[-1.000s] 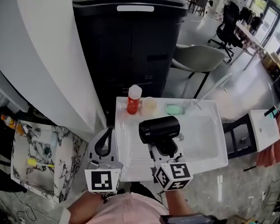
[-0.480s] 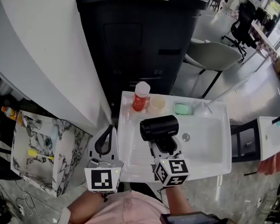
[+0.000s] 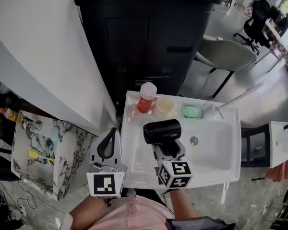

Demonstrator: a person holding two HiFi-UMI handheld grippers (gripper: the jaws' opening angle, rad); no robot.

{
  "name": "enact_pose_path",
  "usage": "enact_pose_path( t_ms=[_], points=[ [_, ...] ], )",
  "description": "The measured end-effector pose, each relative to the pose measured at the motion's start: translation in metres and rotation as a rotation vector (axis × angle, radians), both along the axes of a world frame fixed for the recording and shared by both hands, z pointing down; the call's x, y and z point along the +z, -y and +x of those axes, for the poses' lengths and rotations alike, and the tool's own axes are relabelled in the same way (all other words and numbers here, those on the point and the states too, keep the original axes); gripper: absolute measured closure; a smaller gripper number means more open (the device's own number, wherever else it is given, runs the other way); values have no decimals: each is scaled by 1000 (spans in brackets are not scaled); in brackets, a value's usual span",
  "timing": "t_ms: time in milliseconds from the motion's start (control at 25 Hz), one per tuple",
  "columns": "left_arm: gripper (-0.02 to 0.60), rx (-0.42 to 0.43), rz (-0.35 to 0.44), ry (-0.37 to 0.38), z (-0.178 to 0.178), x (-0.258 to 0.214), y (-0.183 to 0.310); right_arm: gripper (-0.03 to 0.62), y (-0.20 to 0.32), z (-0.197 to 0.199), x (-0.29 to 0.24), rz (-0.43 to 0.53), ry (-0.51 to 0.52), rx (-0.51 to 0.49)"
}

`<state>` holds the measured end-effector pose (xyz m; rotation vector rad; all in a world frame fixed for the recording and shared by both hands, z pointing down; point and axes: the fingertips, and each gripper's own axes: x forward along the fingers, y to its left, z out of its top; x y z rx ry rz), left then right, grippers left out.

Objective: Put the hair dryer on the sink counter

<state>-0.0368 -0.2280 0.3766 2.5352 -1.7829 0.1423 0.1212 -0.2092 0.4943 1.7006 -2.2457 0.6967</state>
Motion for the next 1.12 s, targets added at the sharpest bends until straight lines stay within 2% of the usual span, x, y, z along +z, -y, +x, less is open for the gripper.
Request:
enact_pose_path(
  t_ms=[960,1120],
  points=[
    [572,-26,-67,34,5,29,22,342,9,3,79,-199,43,8],
    [572,-26,-80,57,3,37,24,342,10,1,89,-230,49,5]
  ],
)
